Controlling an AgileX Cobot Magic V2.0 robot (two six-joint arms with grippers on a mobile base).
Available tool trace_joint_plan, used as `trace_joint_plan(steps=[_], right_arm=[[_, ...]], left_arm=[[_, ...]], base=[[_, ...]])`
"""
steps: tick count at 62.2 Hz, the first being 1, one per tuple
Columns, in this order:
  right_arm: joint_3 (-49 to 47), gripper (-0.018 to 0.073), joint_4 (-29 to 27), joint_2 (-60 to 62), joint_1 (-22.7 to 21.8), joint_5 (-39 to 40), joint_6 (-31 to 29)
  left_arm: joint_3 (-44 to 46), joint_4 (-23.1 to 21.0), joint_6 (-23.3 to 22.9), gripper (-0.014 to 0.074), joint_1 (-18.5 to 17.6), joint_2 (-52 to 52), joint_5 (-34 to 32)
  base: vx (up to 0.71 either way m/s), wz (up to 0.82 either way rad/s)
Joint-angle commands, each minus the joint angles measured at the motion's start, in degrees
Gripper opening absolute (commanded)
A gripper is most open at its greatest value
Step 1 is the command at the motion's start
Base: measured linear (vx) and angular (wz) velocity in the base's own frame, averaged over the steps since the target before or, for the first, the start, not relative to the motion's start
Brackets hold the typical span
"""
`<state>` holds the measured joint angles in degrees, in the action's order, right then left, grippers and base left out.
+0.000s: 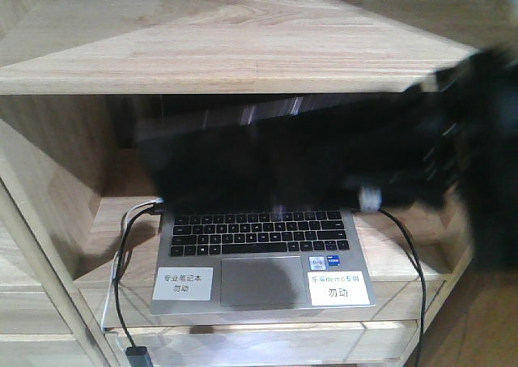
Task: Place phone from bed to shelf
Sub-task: 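Lower the phone onto the upper shelf and open the right gripper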
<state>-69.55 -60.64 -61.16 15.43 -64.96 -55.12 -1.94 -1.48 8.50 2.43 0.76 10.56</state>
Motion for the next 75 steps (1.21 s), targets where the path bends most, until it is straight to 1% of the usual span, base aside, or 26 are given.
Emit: trace_joint_plan(steps=[1, 9, 23, 32, 36, 42, 56, 75], right_arm=[[-4.91, -0.0002, -4.43, 1.41, 0.09, 6.96, 2.13], [-11.23, -0.0002, -4.08, -1.12, 0.09, 8.68, 2.28], [-24.43, -0.0002, -5.43, -11.23, 0.18, 8.47, 2.41], [-32.74, -0.0002, -6.19, -19.12, 2.98, 9.48, 2.41], [-36.19, -0.0002, -5.99, -23.39, 4.99, 11.04, 2.41], [-40.72, -0.0002, -5.76, -28.76, 6.82, 13.64, 2.41], [-45.78, -0.0002, -5.94, -38.92, 7.21, 19.78, 3.91], [-46.14, -0.0002, -5.73, -45.59, 7.22, 21.92, 3.46]], left_arm=[[1.22, -0.52, -0.33, 0.0001, -0.20, 0.77, -4.15], [1.22, -0.52, -0.33, 0.0001, -0.20, 0.77, -4.15], [1.22, -0.52, -0.33, 0.0001, -0.20, 0.77, -4.15], [1.22, -0.52, -0.33, 0.0001, -0.20, 0.77, -4.15], [1.22, -0.52, -0.33, 0.0001, -0.20, 0.77, -4.15], [1.22, -0.52, -0.33, 0.0001, -0.20, 0.77, -4.15], [1.22, -0.52, -0.33, 0.0001, -0.20, 0.77, -4.15], [1.22, -0.52, -0.33, 0.0001, -0.20, 0.77, -4.15]], base=[[0.00, 0.00], [0.00, 0.00], [0.00, 0.00], [0.00, 0.00], [0.00, 0.00], [0.00, 0.00], [0.00, 0.00], [0.00, 0.00]])
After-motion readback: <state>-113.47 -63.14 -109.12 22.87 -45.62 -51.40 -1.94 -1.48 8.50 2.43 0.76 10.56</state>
